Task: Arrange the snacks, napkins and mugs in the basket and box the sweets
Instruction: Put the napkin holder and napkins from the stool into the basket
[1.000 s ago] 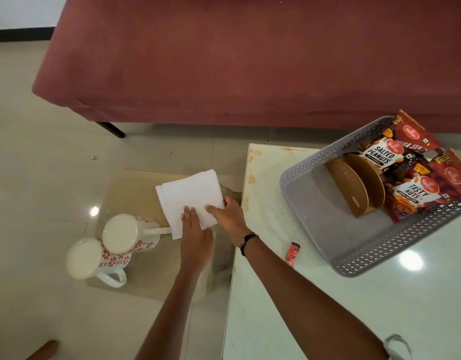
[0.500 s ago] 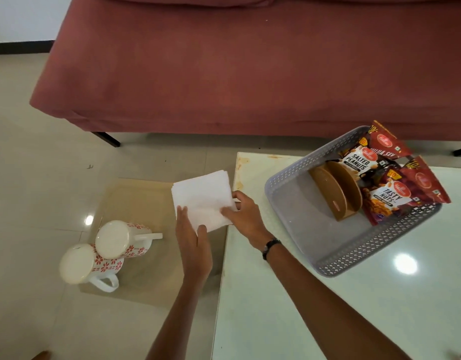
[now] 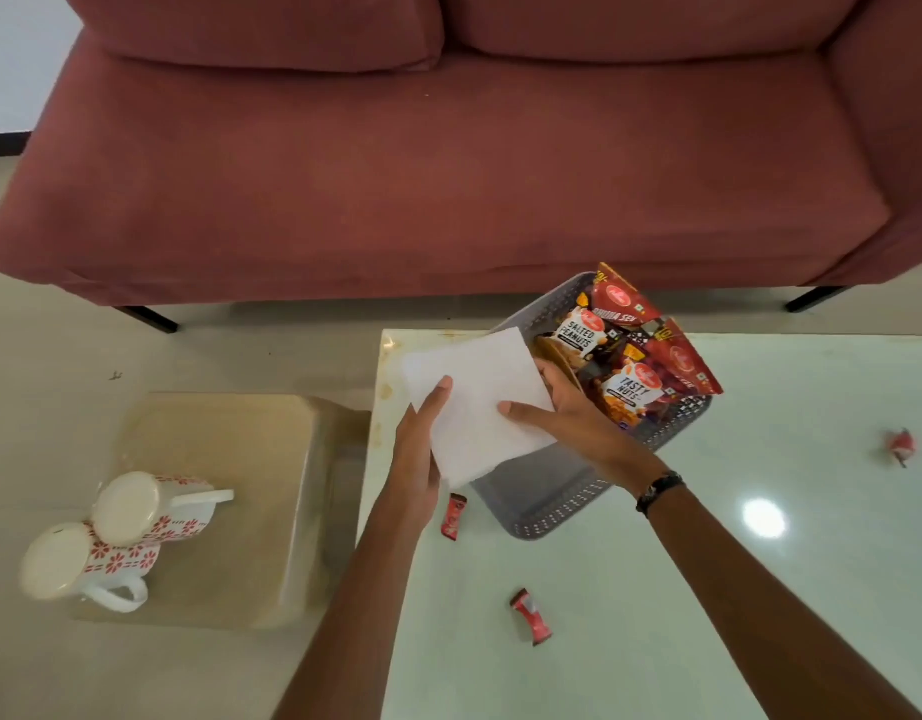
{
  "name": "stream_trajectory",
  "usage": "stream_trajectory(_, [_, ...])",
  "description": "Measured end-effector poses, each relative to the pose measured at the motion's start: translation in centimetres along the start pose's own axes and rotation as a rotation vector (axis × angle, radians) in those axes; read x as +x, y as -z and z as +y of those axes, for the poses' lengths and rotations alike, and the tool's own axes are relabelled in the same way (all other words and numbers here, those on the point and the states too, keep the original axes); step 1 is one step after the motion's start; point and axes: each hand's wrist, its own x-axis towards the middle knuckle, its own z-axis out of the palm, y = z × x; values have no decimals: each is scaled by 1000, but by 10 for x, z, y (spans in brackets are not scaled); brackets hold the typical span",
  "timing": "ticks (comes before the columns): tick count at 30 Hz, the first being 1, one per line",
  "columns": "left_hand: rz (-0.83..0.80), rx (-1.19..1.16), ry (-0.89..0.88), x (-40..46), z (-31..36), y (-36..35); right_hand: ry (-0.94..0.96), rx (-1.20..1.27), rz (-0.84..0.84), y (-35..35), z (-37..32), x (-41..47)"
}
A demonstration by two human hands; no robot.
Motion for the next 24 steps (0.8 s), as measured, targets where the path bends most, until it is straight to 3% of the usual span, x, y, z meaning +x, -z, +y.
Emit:
stream_trajectory(5, [48,83,12,1,-14,-27,-16,53,84,38,5,-24])
stream_trajectory(12, [-51,72,94,-12,-27,-53,-65,0,94,61,4,-49])
stream_trajectory(18, [-152,-25,62,-19,-34,-71,-38,31,132,72,-7,-56])
stream_trajectory(24, [-175,-36,106,-24,-37,-91,-50,-6,74,68,-15,-53])
